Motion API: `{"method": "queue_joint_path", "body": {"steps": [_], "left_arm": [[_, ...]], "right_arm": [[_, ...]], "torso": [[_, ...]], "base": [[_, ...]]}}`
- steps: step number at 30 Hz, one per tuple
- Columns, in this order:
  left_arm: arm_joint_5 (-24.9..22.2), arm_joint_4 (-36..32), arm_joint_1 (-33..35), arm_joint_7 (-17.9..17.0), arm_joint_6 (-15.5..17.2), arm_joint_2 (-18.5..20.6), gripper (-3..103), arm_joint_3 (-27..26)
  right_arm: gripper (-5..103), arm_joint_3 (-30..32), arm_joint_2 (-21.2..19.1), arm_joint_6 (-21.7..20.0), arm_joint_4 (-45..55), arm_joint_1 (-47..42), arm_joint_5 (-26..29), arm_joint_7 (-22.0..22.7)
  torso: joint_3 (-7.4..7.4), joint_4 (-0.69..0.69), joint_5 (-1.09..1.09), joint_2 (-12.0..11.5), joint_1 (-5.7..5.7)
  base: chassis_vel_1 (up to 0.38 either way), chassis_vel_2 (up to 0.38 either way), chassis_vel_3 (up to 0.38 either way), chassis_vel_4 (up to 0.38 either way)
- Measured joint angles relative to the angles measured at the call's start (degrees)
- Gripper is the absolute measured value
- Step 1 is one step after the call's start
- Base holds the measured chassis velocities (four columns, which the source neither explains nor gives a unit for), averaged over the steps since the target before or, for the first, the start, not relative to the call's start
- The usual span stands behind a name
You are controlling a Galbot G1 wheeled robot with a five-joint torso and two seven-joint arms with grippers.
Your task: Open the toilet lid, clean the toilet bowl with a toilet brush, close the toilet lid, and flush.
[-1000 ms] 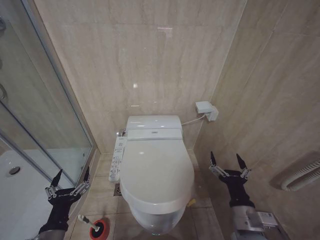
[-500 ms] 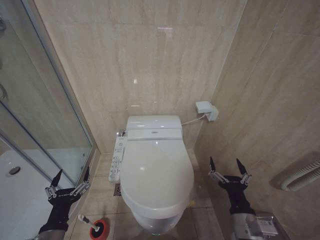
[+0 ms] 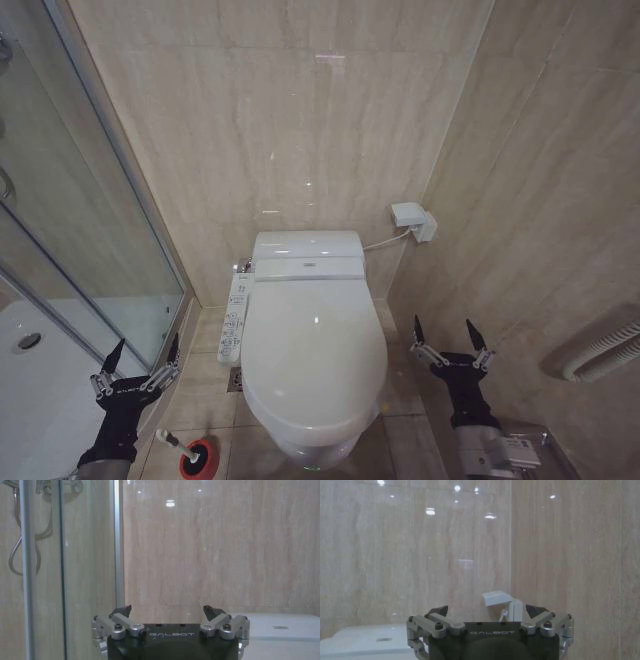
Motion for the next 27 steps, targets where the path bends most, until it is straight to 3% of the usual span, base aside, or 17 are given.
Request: {"method": "queue_joint_path", "body": {"steps": [27], "left_arm": [[0.0,0.0,0.0,0.0,0.0,0.0,97,0.0]], "right_arm": [[100,-0.7,-0.6,-0.8,1.2,-0.5,0.4,0.3]], "torso": [[0.00,0.00,0.00,0.0,0.00]], "base": [[0.000,0.000,0.000,0.000]]}}
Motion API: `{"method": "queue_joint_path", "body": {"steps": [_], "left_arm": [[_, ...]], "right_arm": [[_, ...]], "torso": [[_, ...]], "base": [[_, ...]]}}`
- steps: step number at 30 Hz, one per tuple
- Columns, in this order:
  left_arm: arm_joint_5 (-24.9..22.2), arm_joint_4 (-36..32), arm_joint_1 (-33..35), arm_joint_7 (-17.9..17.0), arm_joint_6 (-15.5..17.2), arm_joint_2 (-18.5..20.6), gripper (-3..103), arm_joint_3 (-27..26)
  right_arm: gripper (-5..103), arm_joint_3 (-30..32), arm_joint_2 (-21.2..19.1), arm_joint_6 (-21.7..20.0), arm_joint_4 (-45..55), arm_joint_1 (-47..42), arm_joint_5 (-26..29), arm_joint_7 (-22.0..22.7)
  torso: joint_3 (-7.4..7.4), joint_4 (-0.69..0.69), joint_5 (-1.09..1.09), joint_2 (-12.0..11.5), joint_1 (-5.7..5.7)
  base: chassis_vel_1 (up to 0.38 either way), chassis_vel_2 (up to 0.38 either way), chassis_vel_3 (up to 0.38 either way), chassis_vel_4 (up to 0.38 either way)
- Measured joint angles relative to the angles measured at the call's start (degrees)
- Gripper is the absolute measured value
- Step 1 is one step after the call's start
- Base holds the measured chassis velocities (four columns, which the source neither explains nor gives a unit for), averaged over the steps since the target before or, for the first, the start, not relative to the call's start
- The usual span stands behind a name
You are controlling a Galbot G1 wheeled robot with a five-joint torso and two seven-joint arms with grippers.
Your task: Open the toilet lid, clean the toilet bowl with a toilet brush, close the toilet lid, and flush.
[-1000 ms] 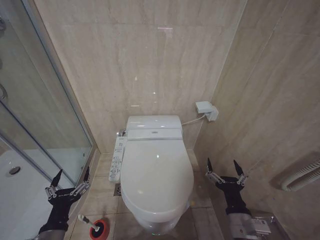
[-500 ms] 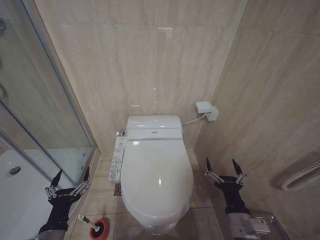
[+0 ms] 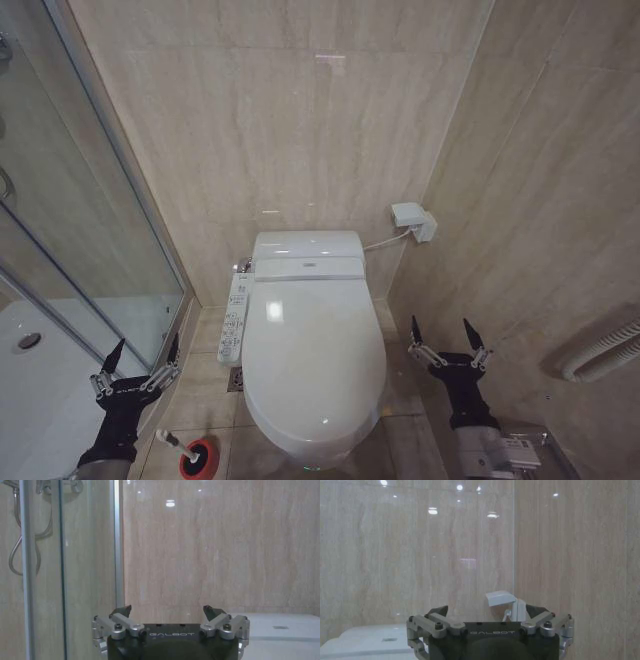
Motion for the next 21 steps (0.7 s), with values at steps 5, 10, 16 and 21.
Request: {"method": "queue_joint_path", "body": {"steps": [5,10,16,21], "left_arm": [[0.0,0.0,0.0,0.0,0.0,0.0,97,0.0],[0.0,0.0,0.0,0.0,0.0,0.0,97,0.0],[0.0,0.0,0.0,0.0,0.0,0.0,97,0.0],[0.0,0.0,0.0,0.0,0.0,0.0,97,0.0]], "right_arm": [[100,0.0,0.0,0.0,0.0,0.0,0.0,0.0],[100,0.0,0.0,0.0,0.0,0.0,0.1,0.0],[100,0.0,0.0,0.0,0.0,0.0,0.1,0.0],[100,0.0,0.0,0.0,0.0,0.0,0.1,0.0]], "torso": [[0.00,0.00,0.00,0.0,0.00],[0.00,0.00,0.00,0.0,0.00],[0.00,0.00,0.00,0.0,0.00],[0.00,0.00,0.00,0.0,0.00]], "base": [[0.000,0.000,0.000,0.000],[0.000,0.000,0.000,0.000],[0.000,0.000,0.000,0.000],[0.000,0.000,0.000,0.000]]}}
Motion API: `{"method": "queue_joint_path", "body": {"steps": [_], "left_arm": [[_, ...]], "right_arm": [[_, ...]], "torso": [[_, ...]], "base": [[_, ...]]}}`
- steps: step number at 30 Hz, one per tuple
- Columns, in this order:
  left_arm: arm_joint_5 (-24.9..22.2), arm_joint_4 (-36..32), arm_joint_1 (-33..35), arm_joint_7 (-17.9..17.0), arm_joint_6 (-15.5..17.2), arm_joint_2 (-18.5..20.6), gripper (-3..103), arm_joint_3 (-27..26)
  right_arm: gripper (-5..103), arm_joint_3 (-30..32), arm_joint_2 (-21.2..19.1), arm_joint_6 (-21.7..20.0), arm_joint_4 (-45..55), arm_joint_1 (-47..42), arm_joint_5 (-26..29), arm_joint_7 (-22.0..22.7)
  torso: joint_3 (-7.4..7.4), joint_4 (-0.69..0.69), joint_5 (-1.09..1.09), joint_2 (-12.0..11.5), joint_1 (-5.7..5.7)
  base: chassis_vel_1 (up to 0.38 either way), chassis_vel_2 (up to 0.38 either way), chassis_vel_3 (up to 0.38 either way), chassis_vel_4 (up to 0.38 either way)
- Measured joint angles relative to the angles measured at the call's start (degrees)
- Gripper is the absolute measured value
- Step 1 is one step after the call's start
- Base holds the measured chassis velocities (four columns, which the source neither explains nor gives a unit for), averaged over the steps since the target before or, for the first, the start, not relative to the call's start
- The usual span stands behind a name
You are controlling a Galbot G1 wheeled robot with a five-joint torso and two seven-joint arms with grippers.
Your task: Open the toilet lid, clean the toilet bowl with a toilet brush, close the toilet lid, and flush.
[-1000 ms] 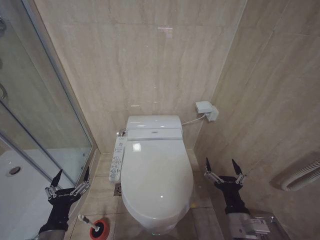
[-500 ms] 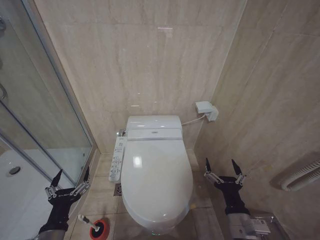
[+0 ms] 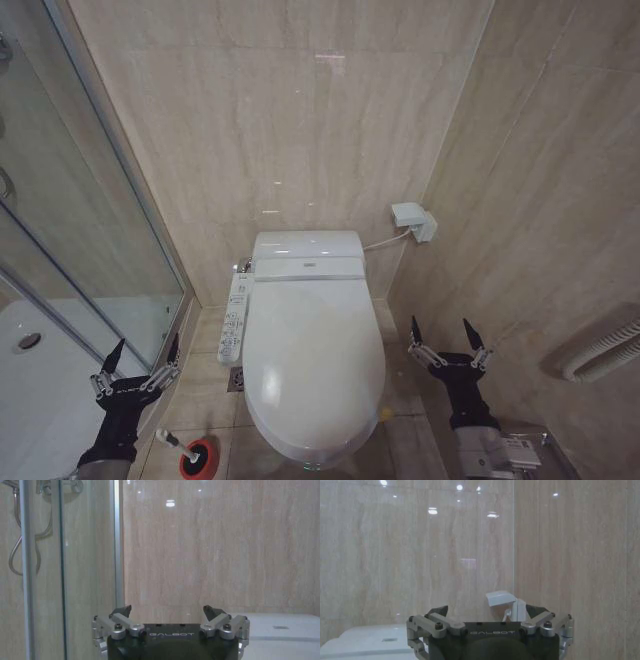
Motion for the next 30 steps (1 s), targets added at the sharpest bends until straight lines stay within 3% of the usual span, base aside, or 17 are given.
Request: {"method": "queue_joint_path", "body": {"steps": [30], "left_arm": [[0.0,0.0,0.0,0.0,0.0,0.0,97,0.0]], "right_arm": [[100,0.0,0.0,0.0,0.0,0.0,0.0,0.0]], "torso": [[0.00,0.00,0.00,0.0,0.00]], "base": [[0.000,0.000,0.000,0.000]]}}
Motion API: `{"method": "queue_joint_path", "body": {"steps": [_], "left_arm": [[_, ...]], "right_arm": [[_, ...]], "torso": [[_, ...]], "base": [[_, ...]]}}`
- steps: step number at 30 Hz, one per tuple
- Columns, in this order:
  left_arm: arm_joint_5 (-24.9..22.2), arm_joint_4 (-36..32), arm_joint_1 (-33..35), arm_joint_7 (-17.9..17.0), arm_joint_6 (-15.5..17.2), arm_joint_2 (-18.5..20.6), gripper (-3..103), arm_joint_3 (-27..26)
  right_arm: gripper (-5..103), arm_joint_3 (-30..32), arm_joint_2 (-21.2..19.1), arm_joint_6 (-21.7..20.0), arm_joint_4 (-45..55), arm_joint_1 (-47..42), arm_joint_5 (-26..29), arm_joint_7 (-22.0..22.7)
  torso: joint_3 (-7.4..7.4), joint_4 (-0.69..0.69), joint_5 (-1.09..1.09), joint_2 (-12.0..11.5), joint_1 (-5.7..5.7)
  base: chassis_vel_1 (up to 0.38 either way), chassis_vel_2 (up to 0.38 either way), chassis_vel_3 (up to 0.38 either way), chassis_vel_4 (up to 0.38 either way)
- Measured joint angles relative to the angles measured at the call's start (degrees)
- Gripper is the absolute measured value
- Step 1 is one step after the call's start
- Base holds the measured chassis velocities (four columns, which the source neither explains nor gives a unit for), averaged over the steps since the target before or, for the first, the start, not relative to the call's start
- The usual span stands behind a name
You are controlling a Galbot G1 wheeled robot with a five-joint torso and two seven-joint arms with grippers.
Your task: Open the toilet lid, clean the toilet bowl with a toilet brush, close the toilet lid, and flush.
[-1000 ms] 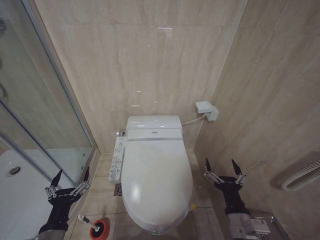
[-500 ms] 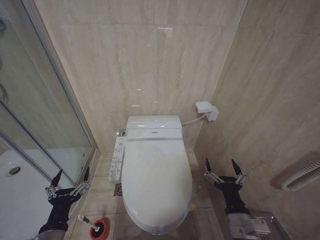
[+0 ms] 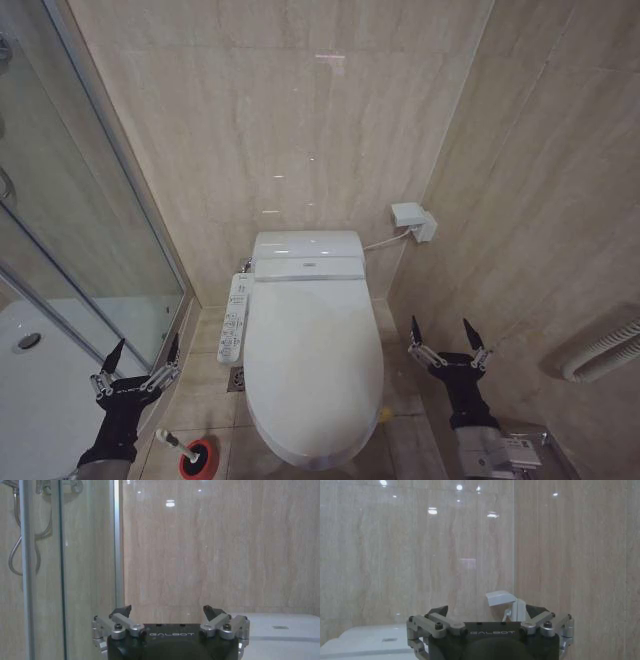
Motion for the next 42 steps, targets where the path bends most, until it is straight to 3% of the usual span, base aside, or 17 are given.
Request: {"method": "queue_joint_path", "body": {"steps": [42], "left_arm": [[0.0,0.0,0.0,0.0,0.0,0.0,97,0.0]], "right_arm": [[100,0.0,0.0,0.0,0.0,0.0,0.0,0.0]], "torso": [[0.00,0.00,0.00,0.0,0.00]], "base": [[0.000,0.000,0.000,0.000]]}}
